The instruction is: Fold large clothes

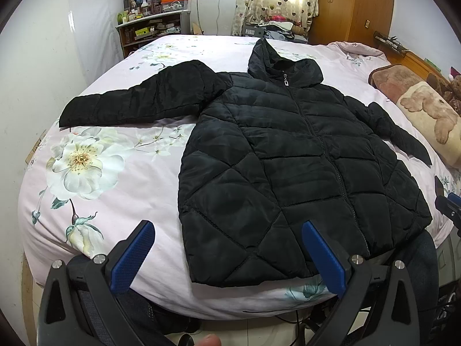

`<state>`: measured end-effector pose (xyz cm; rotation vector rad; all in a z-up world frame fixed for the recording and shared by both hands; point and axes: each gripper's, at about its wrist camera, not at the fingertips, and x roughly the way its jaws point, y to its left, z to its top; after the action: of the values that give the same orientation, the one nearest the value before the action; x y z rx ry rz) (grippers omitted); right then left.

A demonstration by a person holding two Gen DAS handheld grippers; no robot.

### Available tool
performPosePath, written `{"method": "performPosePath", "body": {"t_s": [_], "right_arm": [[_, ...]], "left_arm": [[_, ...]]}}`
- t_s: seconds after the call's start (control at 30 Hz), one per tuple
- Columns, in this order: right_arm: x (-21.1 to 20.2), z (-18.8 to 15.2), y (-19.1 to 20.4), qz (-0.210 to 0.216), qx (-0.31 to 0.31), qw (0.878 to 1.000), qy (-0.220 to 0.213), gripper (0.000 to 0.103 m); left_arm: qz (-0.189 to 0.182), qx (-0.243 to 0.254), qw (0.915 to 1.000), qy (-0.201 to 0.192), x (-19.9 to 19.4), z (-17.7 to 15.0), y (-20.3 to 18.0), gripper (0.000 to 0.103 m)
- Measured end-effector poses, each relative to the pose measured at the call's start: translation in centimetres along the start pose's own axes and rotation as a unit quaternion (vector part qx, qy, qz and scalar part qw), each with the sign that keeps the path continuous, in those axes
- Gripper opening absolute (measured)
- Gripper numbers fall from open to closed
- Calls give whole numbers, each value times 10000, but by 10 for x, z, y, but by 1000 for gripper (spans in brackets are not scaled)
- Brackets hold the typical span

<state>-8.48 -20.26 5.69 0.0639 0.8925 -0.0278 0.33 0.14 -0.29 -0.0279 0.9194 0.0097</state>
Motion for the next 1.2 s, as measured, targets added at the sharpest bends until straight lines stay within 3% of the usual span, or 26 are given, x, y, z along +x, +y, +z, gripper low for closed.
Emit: {"method": "performPosePath", "body": {"t_s": [1.2], "right_arm": [[4,0,1,-18,-7,10000,54,80]], "left_arm": [[-99,4,9999,80,4,-5,-5,103]]}}
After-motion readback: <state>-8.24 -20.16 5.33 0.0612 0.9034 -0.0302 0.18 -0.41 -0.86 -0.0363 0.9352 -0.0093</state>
